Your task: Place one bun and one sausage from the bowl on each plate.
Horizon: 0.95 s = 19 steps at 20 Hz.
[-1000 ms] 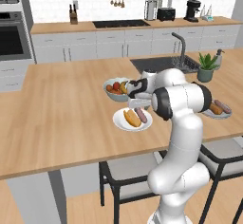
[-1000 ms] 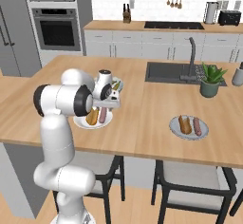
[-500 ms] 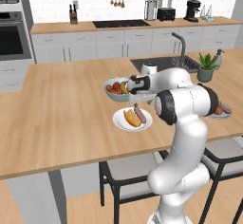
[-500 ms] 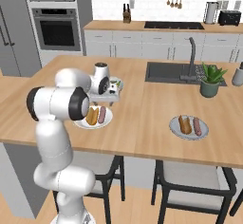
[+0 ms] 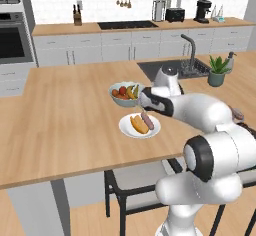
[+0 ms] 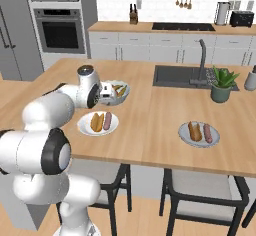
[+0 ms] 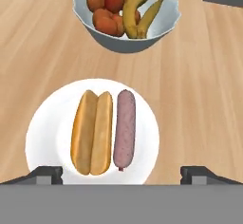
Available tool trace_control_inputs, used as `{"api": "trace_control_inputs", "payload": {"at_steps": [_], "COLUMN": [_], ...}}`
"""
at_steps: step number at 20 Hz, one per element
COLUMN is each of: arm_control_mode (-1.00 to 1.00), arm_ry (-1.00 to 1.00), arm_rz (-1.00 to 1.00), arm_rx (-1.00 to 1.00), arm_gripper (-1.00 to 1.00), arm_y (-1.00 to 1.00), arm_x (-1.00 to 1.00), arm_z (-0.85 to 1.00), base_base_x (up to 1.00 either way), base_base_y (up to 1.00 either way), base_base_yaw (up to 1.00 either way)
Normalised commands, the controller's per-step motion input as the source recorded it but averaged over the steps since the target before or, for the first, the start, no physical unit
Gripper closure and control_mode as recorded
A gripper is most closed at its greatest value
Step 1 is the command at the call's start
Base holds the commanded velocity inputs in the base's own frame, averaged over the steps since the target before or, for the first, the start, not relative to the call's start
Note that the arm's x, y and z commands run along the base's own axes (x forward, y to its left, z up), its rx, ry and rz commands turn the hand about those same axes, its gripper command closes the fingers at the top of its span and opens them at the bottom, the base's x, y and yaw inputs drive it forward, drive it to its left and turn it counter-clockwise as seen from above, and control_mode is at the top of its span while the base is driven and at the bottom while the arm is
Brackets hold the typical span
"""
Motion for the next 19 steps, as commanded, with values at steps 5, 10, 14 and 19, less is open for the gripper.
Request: {"api": "trace_control_inputs", "payload": {"at_steps": [5,10,14,19], "arm_control_mode": [-1.0,-1.0,-1.0,-1.0], "arm_ry": [-0.39,0.11,0.35,0.34], "arm_rz": [0.0,-0.01,-0.19,-0.25], "arm_rx": [-0.13,-0.44,-0.36,-0.31], "arm_gripper": [-1.0,-1.0,-1.0,-1.0], "arm_y": [0.46,0.87,0.89,0.59], "arm_x": [-0.95,-0.15,0.02,0.05], "arm_z": [0.75,0.53,0.02,-0.03], "base_base_x": [0.0,0.0,0.0,0.0], "base_base_y": [0.0,0.0,0.0,0.0], "base_base_yaw": [0.0,0.0,0.0,0.0]}}
